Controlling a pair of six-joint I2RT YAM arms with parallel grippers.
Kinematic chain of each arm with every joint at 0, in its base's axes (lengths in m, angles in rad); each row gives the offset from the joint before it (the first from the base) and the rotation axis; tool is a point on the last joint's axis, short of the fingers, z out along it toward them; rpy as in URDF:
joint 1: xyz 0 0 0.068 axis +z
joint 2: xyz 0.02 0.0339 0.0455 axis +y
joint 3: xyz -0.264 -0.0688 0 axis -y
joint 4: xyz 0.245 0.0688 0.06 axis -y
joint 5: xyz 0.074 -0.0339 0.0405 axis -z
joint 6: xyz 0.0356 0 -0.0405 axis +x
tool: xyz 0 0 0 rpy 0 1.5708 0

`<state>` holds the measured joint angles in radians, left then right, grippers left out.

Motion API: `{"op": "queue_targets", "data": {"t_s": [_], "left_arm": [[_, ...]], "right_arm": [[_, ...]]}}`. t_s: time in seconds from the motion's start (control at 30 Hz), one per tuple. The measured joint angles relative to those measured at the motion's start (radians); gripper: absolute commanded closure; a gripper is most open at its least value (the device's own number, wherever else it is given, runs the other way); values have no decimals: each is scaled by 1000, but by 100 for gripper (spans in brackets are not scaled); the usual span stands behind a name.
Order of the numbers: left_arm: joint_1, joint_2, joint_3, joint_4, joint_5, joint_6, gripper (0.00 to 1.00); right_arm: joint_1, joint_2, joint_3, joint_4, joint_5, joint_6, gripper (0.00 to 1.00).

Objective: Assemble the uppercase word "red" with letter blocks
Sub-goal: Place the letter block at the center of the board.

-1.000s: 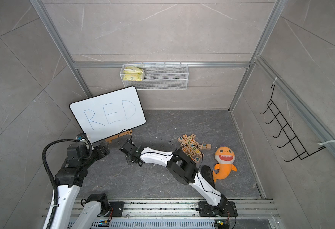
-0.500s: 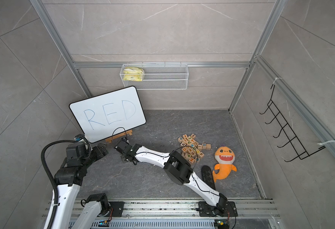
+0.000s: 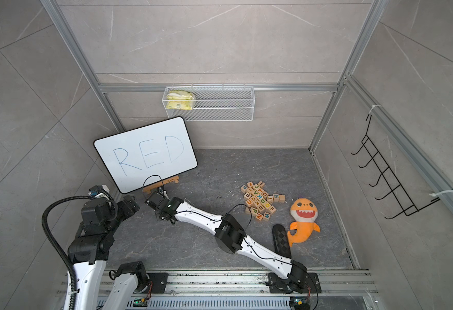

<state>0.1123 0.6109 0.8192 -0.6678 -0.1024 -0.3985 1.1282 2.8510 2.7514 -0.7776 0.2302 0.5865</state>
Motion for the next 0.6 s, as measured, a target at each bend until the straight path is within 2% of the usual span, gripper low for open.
{"op": "queue_targets", "data": {"t_s": [0.33,0.6], "left_arm": [[2,8,0,0,1,-3,15],[6,8,0,0,6,-3,15]], "right_arm": [[0,0,5,-5,2,3,45],[4,-30,-10,-27,7,-21,42]]}}
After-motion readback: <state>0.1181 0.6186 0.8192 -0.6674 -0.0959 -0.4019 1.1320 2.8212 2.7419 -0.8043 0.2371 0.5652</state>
